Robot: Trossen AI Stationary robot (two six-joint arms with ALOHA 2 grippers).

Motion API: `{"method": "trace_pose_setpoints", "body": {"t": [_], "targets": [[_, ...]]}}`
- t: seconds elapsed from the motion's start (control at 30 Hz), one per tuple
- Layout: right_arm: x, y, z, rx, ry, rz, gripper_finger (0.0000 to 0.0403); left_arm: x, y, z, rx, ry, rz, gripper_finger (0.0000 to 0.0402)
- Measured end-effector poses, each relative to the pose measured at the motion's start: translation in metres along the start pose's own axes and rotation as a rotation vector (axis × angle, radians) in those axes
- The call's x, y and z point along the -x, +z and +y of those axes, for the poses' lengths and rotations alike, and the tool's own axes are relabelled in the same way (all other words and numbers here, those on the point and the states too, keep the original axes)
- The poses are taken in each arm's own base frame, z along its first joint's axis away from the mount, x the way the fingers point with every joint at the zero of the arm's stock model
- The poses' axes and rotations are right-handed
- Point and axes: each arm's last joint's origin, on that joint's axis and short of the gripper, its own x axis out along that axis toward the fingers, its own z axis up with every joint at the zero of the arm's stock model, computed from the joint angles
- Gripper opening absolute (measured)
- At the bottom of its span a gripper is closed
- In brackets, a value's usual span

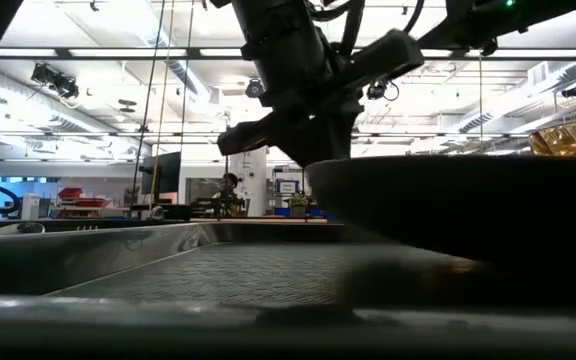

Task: Pick and place plate/cup/fork/spoon on tray
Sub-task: Put the black plate on the black tray on the bottom left of the brown cup

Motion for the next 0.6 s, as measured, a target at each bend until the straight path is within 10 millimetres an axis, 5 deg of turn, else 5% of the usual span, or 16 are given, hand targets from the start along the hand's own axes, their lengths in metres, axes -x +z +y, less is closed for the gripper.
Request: {"method": "trace_pose_setpoints", "body": {"t": [0.6], "targets": [[0.000, 0.000, 0.001, 0.000, 0.035, -0.004, 0.0007, -0.020, -0.005, -0.009, 0.012, -0.111, 0.050, 0.0054]]}}
